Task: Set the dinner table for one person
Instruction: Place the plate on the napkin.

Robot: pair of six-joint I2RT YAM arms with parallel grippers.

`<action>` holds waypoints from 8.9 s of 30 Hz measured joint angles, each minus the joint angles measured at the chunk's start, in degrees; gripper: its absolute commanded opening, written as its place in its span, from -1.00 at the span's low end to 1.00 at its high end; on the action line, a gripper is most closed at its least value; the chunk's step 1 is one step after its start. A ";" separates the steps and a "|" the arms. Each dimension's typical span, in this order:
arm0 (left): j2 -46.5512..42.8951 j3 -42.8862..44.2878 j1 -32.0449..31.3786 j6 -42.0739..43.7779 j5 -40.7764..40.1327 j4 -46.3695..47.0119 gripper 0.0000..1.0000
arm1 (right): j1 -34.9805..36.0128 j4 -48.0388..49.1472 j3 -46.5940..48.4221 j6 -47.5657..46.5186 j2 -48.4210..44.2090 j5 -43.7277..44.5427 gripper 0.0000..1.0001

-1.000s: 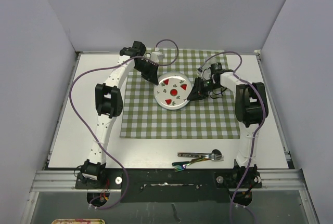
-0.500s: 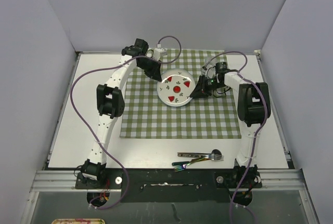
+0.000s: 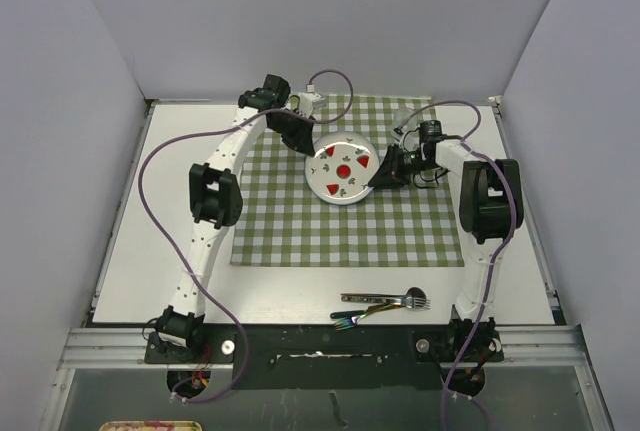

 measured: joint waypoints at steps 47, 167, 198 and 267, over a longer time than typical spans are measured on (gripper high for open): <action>1.22 -5.22 0.24 -0.02 -0.81 6.64 -1.00 | 1.31 -5.64 4.28 -2.47 0.20 3.96 -1.00; -10.60 -20.04 -0.55 9.09 -12.22 5.73 0.78 | 4.15 -3.69 10.34 1.73 3.63 9.27 -0.97; -10.80 -23.80 -1.22 10.05 -12.66 5.29 0.78 | 4.52 -5.20 10.43 1.66 3.63 11.76 -0.79; -10.86 -24.57 -2.36 10.95 -13.07 4.15 0.79 | 2.91 -7.28 11.19 -0.39 5.14 11.61 -0.56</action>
